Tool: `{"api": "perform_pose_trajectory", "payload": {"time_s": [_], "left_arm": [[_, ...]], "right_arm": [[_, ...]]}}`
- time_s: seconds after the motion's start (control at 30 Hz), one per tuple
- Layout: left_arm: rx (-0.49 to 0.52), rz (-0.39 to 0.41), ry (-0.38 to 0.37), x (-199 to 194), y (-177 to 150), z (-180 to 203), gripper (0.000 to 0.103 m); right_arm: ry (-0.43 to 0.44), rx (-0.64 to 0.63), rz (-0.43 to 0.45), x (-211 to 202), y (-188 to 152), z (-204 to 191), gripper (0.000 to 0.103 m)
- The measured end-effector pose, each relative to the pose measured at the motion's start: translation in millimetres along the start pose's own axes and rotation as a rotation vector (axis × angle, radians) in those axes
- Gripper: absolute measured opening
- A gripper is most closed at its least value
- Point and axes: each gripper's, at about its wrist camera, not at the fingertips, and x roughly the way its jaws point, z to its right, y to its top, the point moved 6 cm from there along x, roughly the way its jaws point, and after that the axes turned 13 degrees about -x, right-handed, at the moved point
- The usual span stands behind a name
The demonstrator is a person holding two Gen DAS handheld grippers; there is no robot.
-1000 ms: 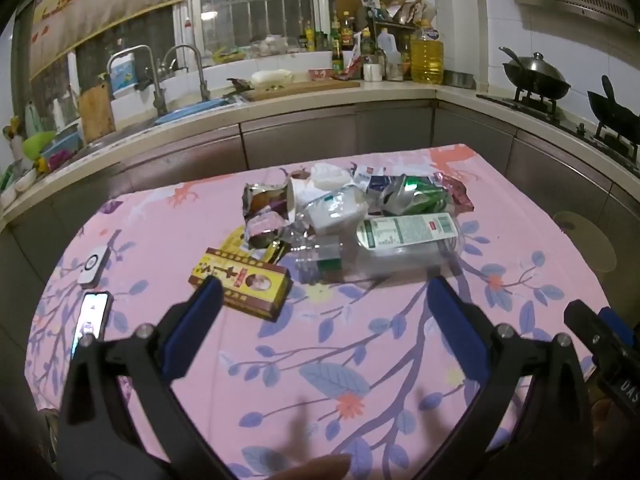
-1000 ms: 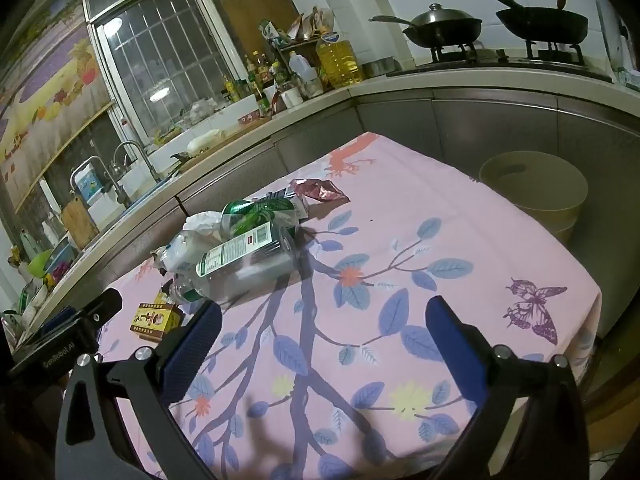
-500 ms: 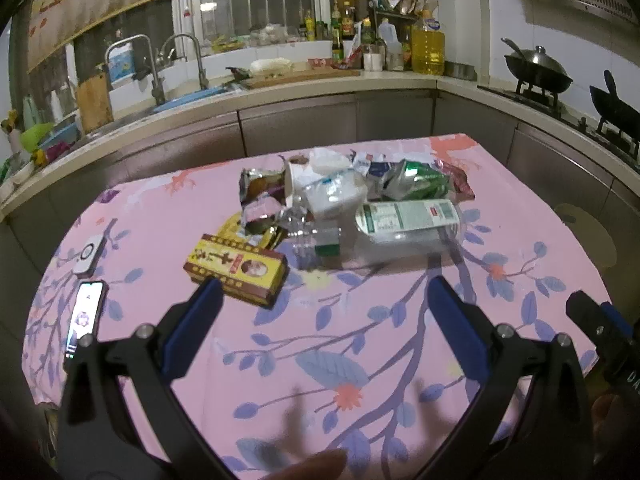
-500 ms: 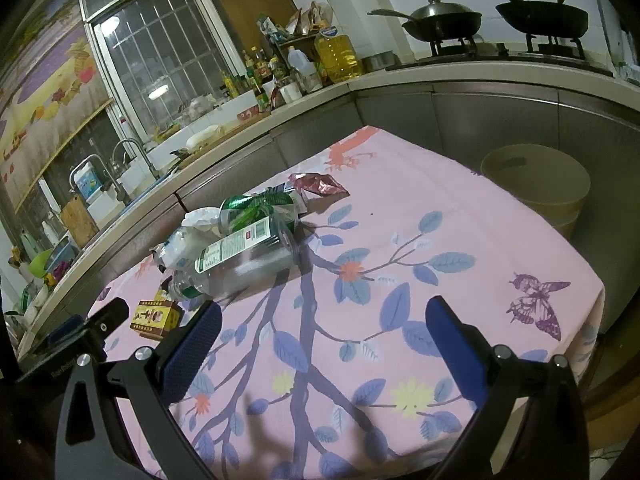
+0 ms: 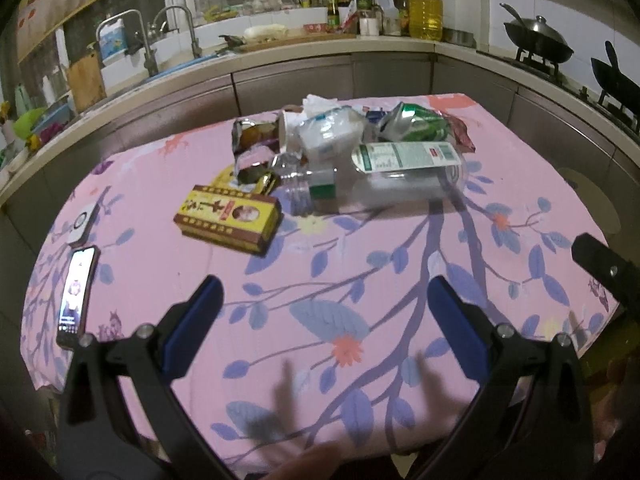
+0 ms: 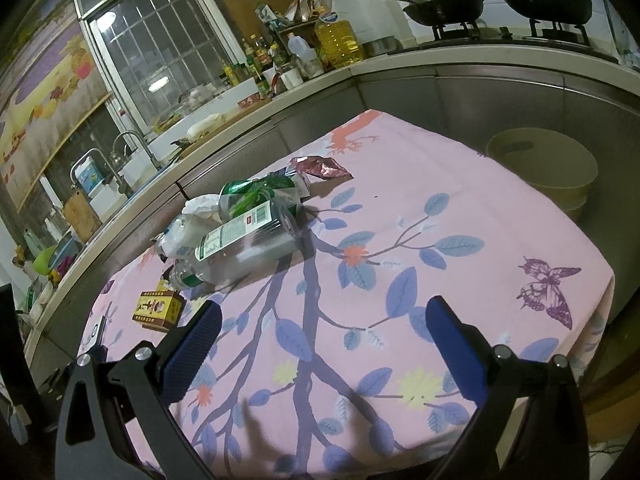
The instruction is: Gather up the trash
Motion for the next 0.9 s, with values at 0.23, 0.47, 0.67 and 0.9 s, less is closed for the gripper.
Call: {"api": "perform_pose_trajectory", "payload": {"time_s": [0.23, 0.47, 0.67, 0.9], "left_arm": [[-0.030, -0.012, 0.006, -6, -5, -12, 0.098], [-0.083, -0.035, 0.009, -2, -11, -22, 0.098], [-0.126, -0.039, 0.017, -1, -12, -31, 0.098], [-0.146, -0.035, 0.025, -1, -11, -37, 0.098]], "right_arm": [[0.007, -0.020, -0.010, 3, 1, -5, 0.098], [0.011, -0.022, -0.021, 5, 0, -6, 0.098], [0.018, -0.026, -0.027, 6, 0, -8, 0.098], [0.026, -0.033, -0.029, 8, -1, -11, 0.098]]}}
